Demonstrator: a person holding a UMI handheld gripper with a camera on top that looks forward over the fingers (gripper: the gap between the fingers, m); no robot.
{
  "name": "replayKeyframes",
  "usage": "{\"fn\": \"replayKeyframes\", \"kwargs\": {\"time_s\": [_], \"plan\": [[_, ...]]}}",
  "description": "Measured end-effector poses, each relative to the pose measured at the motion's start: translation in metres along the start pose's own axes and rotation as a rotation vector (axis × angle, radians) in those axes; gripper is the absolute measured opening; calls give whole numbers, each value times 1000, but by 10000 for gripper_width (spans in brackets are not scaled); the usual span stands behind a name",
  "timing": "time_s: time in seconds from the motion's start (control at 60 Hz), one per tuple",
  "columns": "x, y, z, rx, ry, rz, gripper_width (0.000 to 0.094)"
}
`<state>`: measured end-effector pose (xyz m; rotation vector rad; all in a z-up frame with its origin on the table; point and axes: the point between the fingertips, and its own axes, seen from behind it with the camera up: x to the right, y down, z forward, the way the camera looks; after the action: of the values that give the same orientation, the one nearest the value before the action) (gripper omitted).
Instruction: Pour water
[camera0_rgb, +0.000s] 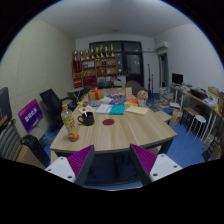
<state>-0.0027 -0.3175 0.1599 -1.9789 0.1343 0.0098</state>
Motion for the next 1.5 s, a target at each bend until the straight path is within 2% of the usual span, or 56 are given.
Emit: {"fn": "replayKeyframes", "kwargs": {"time_s": [0.05, 0.15, 0.3, 0.367, 0.517, 0.717, 0.85, 1.15, 1.233, 1.3, 1.367, 1.5], "plan": [[5, -2, 0, -4, -8, 2, 792], [1, 17, 1, -73, 8, -1, 794], [-1, 18, 11, -79, 26, -29, 793], [-17, 19, 15, -45, 25, -56, 795], [-71, 19, 37, 27, -56, -98, 794], [-165, 23, 113, 90, -98, -88, 787], [-213, 9, 186, 133, -77, -90, 788], [-243, -6, 297, 159, 1, -102, 791], [-235, -12, 306, 178, 21, -86, 732], [-228, -23, 316, 203, 51, -81, 500], [-225, -22, 319, 171, 66, -102, 466], [-249, -24, 328, 126, -20, -182, 425]]}}
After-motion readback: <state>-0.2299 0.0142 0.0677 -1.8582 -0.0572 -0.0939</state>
